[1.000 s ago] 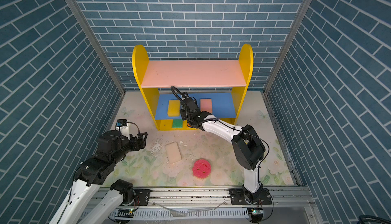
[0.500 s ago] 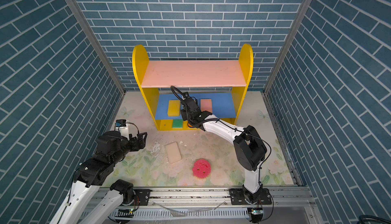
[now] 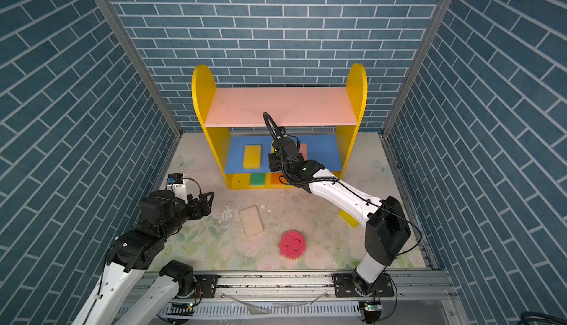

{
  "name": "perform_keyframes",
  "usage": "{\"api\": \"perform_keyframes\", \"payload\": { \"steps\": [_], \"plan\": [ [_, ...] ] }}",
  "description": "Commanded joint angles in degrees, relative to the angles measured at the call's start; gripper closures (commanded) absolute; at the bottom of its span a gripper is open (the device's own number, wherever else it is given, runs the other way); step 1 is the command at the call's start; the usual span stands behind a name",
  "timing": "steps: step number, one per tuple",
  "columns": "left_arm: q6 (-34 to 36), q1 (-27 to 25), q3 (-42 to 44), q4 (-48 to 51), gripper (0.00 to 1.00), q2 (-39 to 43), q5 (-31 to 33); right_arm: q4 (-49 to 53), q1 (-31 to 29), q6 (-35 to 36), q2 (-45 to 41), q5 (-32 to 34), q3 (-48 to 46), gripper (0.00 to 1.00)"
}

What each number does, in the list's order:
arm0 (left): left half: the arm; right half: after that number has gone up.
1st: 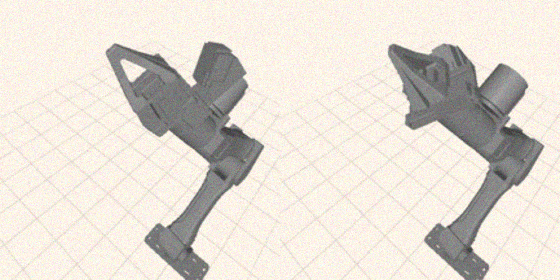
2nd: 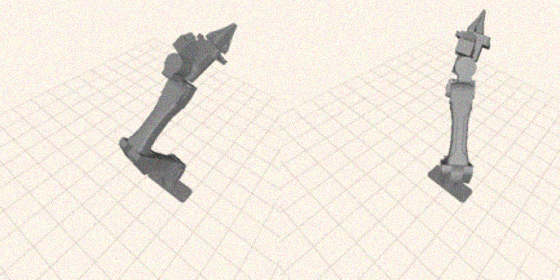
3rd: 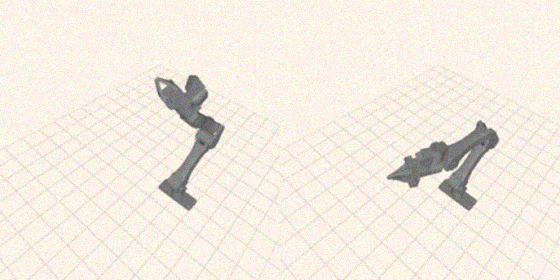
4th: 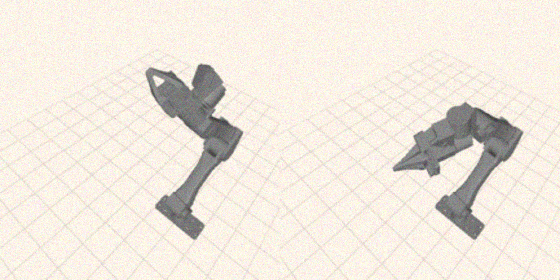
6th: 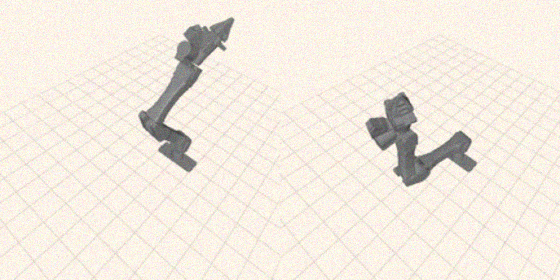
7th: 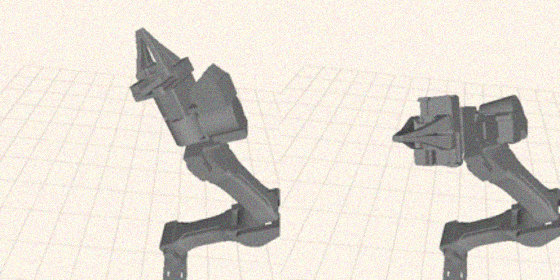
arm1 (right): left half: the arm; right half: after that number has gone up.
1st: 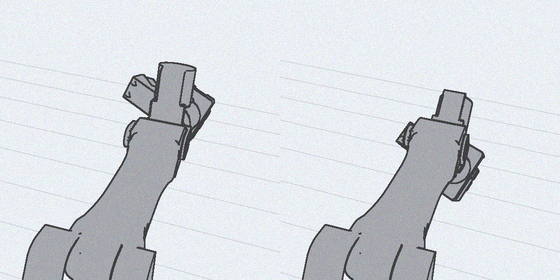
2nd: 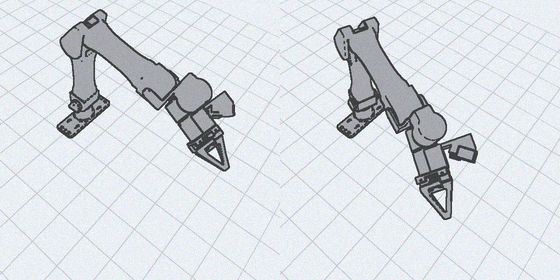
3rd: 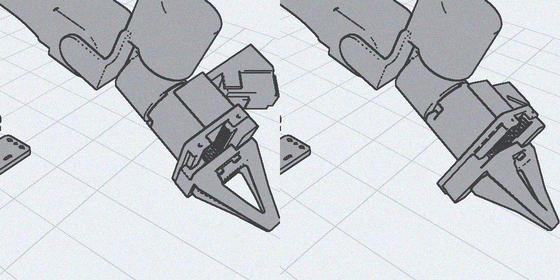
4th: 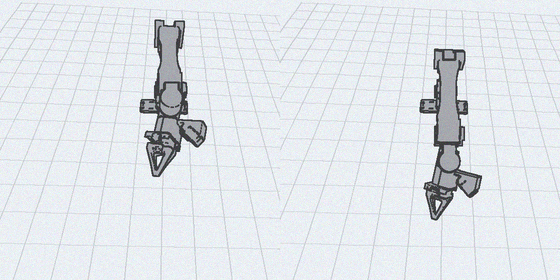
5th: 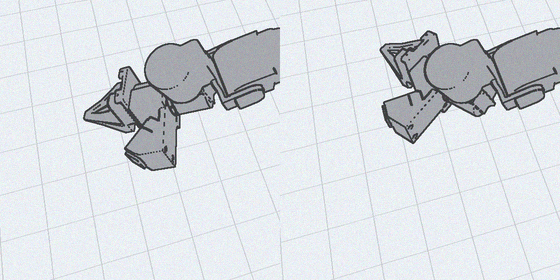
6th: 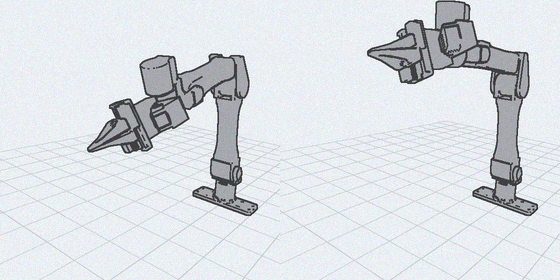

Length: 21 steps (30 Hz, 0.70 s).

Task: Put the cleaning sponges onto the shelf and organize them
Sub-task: 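Lift the bright yellow sponge off the blue shelf with the right gripper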

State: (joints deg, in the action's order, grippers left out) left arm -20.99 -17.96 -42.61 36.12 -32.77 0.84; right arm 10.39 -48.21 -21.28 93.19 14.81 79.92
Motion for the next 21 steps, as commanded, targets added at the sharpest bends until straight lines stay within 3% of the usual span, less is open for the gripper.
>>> {"api": "perform_keyframes", "payload": {
  "steps": [1, 11, 21],
  "plan": [
    [0.26, 0.38, -0.53, -1.47, 0.15, -0.61, -0.53, 2.42, -1.88, -2.98, -3.84, -1.13, -2.60, 1.00],
    [0.68, 0.40, -2.88, -3.87, 0.14, -3.43, -1.05, 10.02, -12.44, -2.45, -6.81, -2.65, 1.72, 1.00],
    [0.43, 0.48, -4.50, -2.67, 0.14, -3.44, 1.00, 18.04, -18.79, 2.79, -2.89, -6.55, 17.72, 1.00]
  ]
}}
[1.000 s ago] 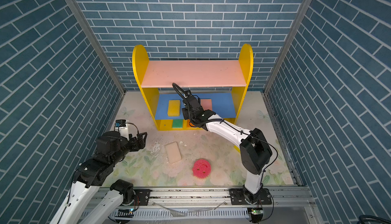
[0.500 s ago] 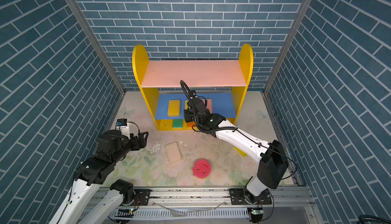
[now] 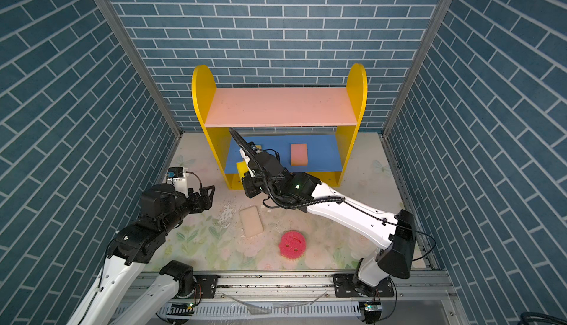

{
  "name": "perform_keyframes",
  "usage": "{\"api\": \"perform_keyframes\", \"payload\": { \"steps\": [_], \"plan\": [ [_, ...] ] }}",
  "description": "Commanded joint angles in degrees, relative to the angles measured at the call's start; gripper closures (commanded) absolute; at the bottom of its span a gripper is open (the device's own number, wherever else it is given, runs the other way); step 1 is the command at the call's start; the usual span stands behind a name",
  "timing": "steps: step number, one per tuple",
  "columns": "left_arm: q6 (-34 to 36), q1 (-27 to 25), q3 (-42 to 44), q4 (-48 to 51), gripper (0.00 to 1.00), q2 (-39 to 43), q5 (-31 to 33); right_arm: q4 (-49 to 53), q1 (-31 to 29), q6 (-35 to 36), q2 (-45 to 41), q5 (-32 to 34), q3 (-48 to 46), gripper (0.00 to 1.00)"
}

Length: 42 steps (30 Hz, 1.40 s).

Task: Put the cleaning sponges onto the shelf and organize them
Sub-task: 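Lift the bright yellow sponge off the blue shelf with the right gripper, then carry the yellow sponge onto the pink top shelf while the left gripper rises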

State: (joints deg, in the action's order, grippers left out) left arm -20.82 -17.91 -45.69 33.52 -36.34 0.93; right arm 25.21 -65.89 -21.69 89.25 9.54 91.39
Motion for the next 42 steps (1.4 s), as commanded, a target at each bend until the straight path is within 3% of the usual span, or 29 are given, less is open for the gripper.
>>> {"api": "perform_keyframes", "payload": {
  "steps": [1, 7, 11, 20, 36, 42],
  "plan": [
    [0.03, 0.42, -1.50, 0.03, 0.14, 0.13, 0.98, 3.90, -1.50, 3.92, 1.58, -1.36, 8.26, 1.00],
    [-0.47, 0.42, -1.85, 0.17, 0.14, 0.13, 0.55, 7.59, -1.90, 8.74, 5.67, -0.51, 22.25, 1.00],
    [-0.24, 0.42, -3.15, -2.93, 0.14, -1.95, -4.41, 9.99, -1.91, 12.95, 10.79, 5.32, 33.82, 1.00],
    [1.53, 0.42, -15.38, -5.95, 0.16, -9.71, -7.05, 14.89, 1.04, 18.11, 27.69, 12.33, 62.82, 1.00],
    [-1.76, 0.42, -34.74, -14.67, 0.22, -22.96, -14.40, 12.06, 8.78, 9.28, 32.55, 10.37, 61.69, 1.00],
    [-3.55, 0.44, -36.67, -15.19, 0.22, -25.19, -15.87, 11.01, 9.28, 8.17, 33.16, 9.56, 61.19, 1.00]
  ]
}}
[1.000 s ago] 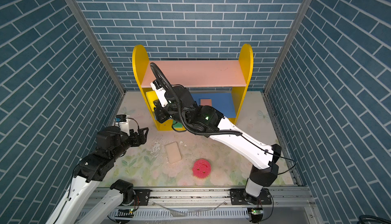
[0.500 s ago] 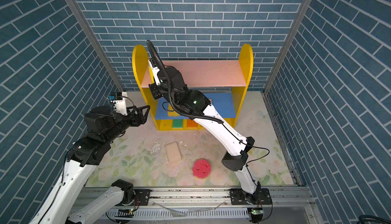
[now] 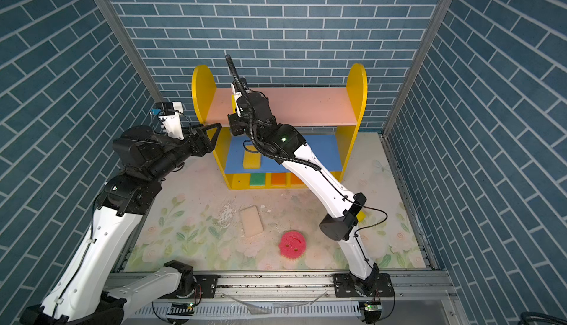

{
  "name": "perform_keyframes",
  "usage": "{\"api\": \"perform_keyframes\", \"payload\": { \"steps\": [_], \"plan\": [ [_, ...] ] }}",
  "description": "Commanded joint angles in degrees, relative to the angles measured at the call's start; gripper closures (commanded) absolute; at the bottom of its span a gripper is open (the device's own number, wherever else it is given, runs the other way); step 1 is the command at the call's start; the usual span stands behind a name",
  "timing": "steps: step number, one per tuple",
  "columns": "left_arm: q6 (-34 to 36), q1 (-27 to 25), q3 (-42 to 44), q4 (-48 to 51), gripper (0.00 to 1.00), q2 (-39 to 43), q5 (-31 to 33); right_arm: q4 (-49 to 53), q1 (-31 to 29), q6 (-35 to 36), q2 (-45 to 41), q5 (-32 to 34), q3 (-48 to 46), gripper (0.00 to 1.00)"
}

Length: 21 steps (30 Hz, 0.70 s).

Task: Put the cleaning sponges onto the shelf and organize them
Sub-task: 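Carry the yellow sponge onto the pink top shelf while the left gripper rises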

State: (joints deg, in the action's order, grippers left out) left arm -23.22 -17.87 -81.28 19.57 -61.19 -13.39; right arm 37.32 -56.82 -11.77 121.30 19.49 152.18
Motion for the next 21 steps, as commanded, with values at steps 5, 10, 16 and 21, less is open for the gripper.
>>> {"api": "perform_keyframes", "payload": {
  "steps": [5, 10, 16, 21],
  "plan": [
    [-2.12, 0.38, -1.01, -1.55, 0.23, -1.08, -2.02, -2.13, 0.52, -2.29, 0.86, 0.16, -0.92, 0.86],
    [-2.99, 0.29, -0.74, -2.43, 0.24, -1.34, -3.04, -3.49, 0.73, -3.01, 0.57, -1.21, -1.10, 0.73],
    [-3.20, 0.29, -0.95, -2.85, 0.24, -1.53, -3.50, -3.66, 0.83, -3.52, -1.60, -4.13, 0.00, 0.70],
    [-2.90, 0.29, -0.66, -2.78, 0.24, -1.14, -3.58, -4.29, 0.74, -2.86, -6.42, -4.31, -3.88, 0.70]
  ]
}}
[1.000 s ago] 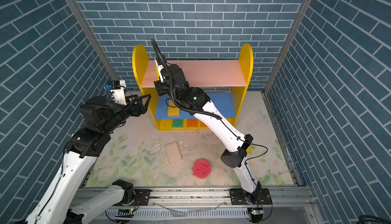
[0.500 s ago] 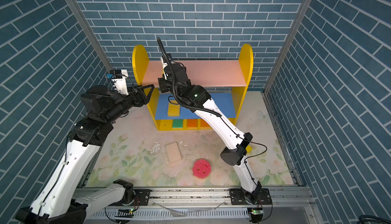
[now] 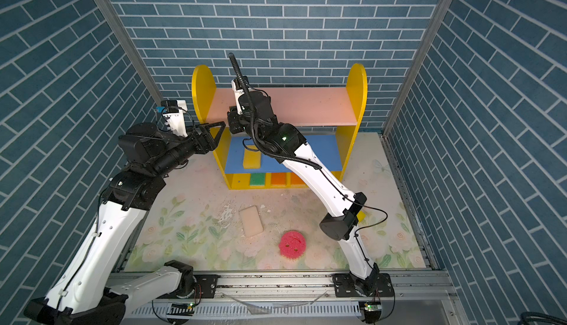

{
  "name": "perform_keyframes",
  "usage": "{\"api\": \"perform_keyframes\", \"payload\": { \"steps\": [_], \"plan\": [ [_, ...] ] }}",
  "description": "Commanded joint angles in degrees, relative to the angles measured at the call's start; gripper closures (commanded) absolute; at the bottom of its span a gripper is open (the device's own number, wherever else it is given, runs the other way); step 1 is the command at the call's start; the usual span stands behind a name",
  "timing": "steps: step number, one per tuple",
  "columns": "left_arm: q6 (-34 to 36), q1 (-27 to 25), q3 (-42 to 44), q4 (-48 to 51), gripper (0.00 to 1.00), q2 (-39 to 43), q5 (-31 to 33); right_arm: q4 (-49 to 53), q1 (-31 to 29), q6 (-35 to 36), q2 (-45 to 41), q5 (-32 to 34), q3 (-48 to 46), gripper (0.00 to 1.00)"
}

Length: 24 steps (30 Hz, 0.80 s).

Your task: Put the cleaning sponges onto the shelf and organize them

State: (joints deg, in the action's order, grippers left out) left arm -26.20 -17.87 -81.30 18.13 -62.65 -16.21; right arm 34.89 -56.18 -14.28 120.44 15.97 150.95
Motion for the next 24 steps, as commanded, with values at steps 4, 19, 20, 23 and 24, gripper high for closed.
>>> {"api": "perform_keyframes", "payload": {
  "steps": [4, 19, 20, 23, 24],
  "plan": [
    [0.07, 0.30, -0.40, -1.52, 0.24, 0.47, -0.74, -6.02, 0.20, 1.96, -10.77, 1.39, -10.21, 0.70],
    [0.43, 0.29, -0.41, 0.14, 0.24, 2.96, -0.14, -2.68, 5.94, -1.32, -13.32, 0.70, -17.08, 0.65],
    [0.45, 0.29, -0.37, 0.31, 0.24, 3.13, -0.04, -2.39, 6.15, -1.90, -13.00, -0.27, -16.90, 0.64],
    [0.46, 0.33, -0.44, 0.59, 0.24, 3.37, 0.17, -0.72, 6.91, -3.56, -11.50, -2.94, -14.93, 0.63],
    [0.48, 0.29, -0.49, 0.68, 0.24, 3.36, 0.12, -0.02, 7.13, -3.97, -10.74, -3.76, -13.97, 0.63]
  ]
}}
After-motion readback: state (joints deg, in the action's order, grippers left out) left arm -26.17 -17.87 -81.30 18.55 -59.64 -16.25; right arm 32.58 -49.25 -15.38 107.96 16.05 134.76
